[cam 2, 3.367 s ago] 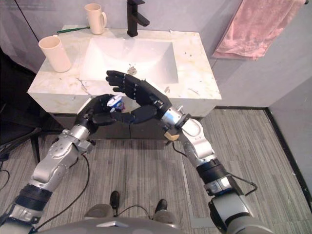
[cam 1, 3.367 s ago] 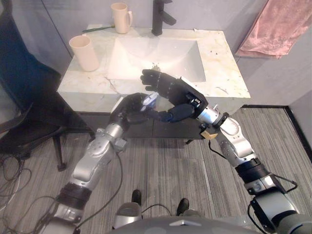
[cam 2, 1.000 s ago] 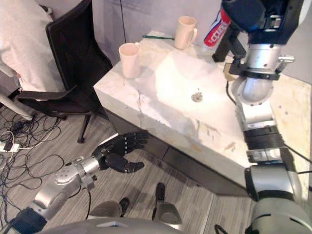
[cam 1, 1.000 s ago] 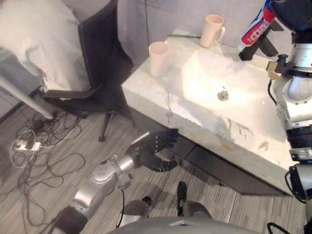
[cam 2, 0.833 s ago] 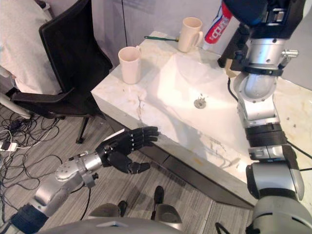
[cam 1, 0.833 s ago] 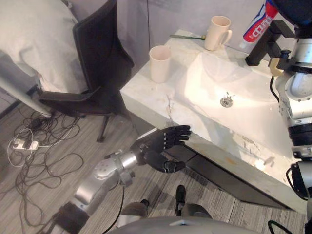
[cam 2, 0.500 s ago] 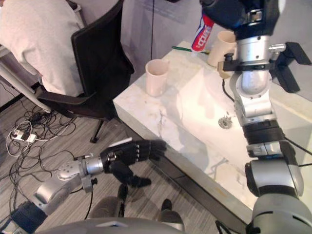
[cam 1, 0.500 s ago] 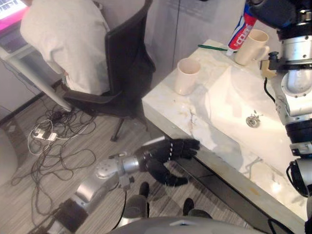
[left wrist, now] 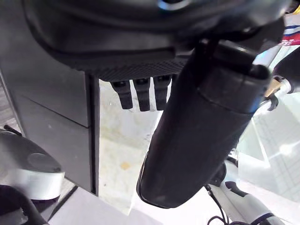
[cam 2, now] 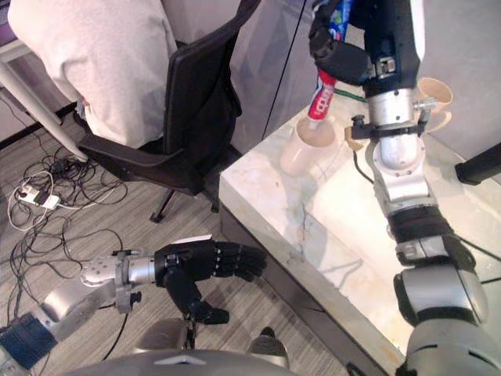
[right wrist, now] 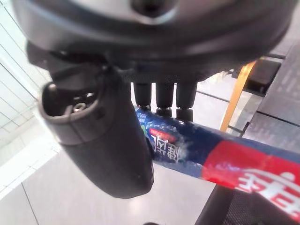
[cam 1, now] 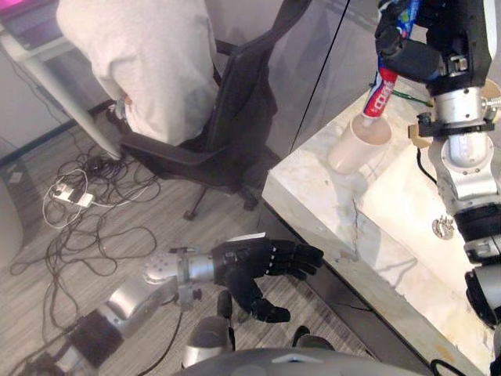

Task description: Organize the bathroom.

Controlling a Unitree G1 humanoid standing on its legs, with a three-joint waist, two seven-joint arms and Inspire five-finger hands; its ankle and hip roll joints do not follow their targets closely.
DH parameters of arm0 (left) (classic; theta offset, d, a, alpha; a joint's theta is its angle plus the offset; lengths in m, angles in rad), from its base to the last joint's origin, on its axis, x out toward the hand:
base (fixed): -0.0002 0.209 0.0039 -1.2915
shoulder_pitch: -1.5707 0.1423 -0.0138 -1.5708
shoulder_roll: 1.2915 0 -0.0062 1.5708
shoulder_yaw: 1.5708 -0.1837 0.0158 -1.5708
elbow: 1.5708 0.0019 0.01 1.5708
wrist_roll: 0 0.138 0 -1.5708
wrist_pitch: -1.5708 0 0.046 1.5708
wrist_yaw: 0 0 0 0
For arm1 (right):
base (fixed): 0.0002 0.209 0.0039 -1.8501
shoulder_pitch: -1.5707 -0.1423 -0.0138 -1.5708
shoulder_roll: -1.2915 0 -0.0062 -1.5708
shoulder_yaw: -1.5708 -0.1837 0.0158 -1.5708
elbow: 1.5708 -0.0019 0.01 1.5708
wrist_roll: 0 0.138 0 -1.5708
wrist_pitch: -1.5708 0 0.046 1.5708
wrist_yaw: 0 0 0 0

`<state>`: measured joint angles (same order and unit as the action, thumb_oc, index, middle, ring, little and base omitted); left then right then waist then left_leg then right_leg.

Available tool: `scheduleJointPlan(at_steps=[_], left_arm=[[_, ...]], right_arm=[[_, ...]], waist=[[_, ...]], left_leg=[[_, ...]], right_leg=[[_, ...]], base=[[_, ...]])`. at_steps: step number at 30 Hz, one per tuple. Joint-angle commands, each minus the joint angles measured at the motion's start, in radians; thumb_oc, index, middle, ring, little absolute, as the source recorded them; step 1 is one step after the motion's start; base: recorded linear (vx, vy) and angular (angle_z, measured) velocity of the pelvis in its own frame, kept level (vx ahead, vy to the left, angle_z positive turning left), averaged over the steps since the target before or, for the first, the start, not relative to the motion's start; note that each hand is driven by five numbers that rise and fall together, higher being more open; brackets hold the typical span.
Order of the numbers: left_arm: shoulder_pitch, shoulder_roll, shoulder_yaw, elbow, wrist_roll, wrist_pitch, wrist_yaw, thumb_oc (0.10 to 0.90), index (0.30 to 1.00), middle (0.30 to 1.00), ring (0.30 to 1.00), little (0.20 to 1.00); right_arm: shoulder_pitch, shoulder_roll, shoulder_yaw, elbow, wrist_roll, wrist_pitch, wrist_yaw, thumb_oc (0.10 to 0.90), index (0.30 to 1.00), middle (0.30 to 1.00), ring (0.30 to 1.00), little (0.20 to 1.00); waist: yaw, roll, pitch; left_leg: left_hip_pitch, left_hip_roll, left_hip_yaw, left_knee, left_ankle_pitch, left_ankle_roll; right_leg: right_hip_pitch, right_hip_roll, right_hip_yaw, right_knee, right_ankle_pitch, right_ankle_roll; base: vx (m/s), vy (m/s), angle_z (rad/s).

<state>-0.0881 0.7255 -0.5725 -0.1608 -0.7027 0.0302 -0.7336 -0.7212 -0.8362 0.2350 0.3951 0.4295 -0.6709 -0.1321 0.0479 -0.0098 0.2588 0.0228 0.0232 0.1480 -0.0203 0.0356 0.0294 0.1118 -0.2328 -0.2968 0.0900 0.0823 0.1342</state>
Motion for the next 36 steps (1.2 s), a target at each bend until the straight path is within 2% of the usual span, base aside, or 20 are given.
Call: scheduleJointPlan(at_steps=[1, 2, 4, 8, 13, 19, 26, 30, 36], left_arm=[[-0.028, -0.05, 0.007, -0.107, -0.152, -0.077, 0.029, 0.8, 0.9, 0.9, 0.9, 0.9], [-0.022, -0.053, 0.034, -0.098, -0.16, -0.069, 0.03, 0.8, 0.9, 0.9, 0.9, 0.9], [-0.019, -0.066, 0.027, -0.08, -0.132, -0.08, 0.011, 0.8, 0.9, 0.9, 0.9, 0.9], [0.026, -0.082, 0.021, -0.081, -0.116, -0.098, -0.028, 0.8, 0.9, 0.9, 0.9, 0.9], [0.067, -0.07, 0.007, -0.087, -0.107, -0.123, -0.041, 0.8, 0.9, 0.9, 0.9, 0.9], [0.099, -0.061, -0.006, -0.088, -0.095, -0.146, -0.05, 0.8, 0.9, 0.9, 0.9, 0.9], [0.121, -0.058, -0.018, -0.085, -0.071, -0.172, -0.02, 0.8, 0.9, 0.9, 0.9, 0.9], [0.135, -0.052, -0.026, -0.07, -0.08, -0.21, -0.005, 0.8, 0.9, 0.9, 0.9, 0.9], [0.147, -0.048, -0.017, -0.077, -0.08, -0.209, -0.012, 0.8, 0.9, 0.9, 0.9, 0.9]], right_arm=[[-0.143, -0.088, -0.054, -0.043, 0.118, -0.133, 0.006, 0.4, 0.3, 0.3, 0.3, 0.3], [-0.151, -0.074, -0.048, -0.069, 0.103, -0.114, -0.002, 0.4, 0.3, 0.3, 0.3, 0.3], [-0.159, -0.066, -0.048, -0.079, 0.089, -0.085, -0.01, 0.4, 0.3, 0.3, 0.3, 0.3], [-0.121, -0.032, -0.061, -0.092, 0.057, -0.069, -0.014, 0.4, 0.3, 0.3, 0.3, 0.3], [-0.09, 0.002, -0.069, -0.107, 0.044, -0.044, -0.029, 0.4, 0.3, 0.3, 0.3, 0.3], [-0.082, 0.028, -0.079, -0.113, 0.022, -0.044, -0.038, 0.4, 0.3, 0.3, 0.3, 0.3], [-0.085, 0.059, -0.049, -0.157, 0.038, -0.008, -0.003, 0.4, 0.3, 0.3, 0.3, 0.3], [-0.106, 0.135, 0.015, -0.166, 0.009, 0.03, 0.003, 0.4, 0.3, 0.3, 0.3, 0.3], [-0.1, 0.184, 0.03, -0.163, -0.009, 0.055, 0.016, 0.4, 0.3, 0.3, 0.3, 0.3]], waist=[[-0.002, 0.013, -0.122], [0.004, 0.01, -0.123], [-0.002, 0.006, -0.135], [0.008, 0.011, -0.152], [0.024, 0.014, -0.169], [0.042, 0.014, -0.175], [0.053, 0.01, -0.18], [0.066, 0.019, -0.184], [0.079, 0.022, -0.187]], left_leg=[[0.023, 0.118, -0.017, 0.013, -0.026, -0.139], [0.029, 0.118, 0.01, 0.009, -0.035, -0.133], [0.035, 0.111, 0.015, -0.013, -0.037, -0.123], [0.044, 0.119, 0.028, -0.053, -0.02, -0.134], [0.051, 0.121, 0.034, -0.064, -0.023, -0.138], [0.054, 0.117, 0.029, -0.064, -0.028, -0.137], [0.052, 0.115, 0.025, -0.063, -0.032, -0.134], [0.054, 0.116, 0.015, -0.057, -0.031, -0.133], [0.054, 0.113, 0.005, -0.054, -0.031, -0.132]], right_leg=[[-0.097, -0.026, -0.033, 0.05, -0.116, 0.113], [-0.093, -0.027, -0.048, 0.022, -0.102, 0.116], [-0.09, -0.003, -0.024, -0.031, -0.086, 0.11], [-0.067, 0.015, -0.044, -0.073, -0.074, 0.103], [-0.029, 0.014, -0.081, -0.115, -0.07, 0.103], [-0.008, 0.009, -0.104, -0.124, -0.074, 0.104], [-0.004, 0.006, -0.109, -0.12, -0.081, 0.107], [0.008, 0.016, -0.103, -0.104, -0.104, 0.096], [0.026, 0.019, -0.105, -0.097, -0.118, 0.095]], base=[[0.11, -0.015, -1.01], [0.08, -0.068, -0.91], [0.05, -0.068, -0.61], [0.05, -0.004, -0.03], [0.07, -0.001, 0.01], [0.04, 0.001, 0.07], [0.01, -0.026, 0.04], [0.03, -0.005, 0.06], [0.04, 0.008, 0.04]])
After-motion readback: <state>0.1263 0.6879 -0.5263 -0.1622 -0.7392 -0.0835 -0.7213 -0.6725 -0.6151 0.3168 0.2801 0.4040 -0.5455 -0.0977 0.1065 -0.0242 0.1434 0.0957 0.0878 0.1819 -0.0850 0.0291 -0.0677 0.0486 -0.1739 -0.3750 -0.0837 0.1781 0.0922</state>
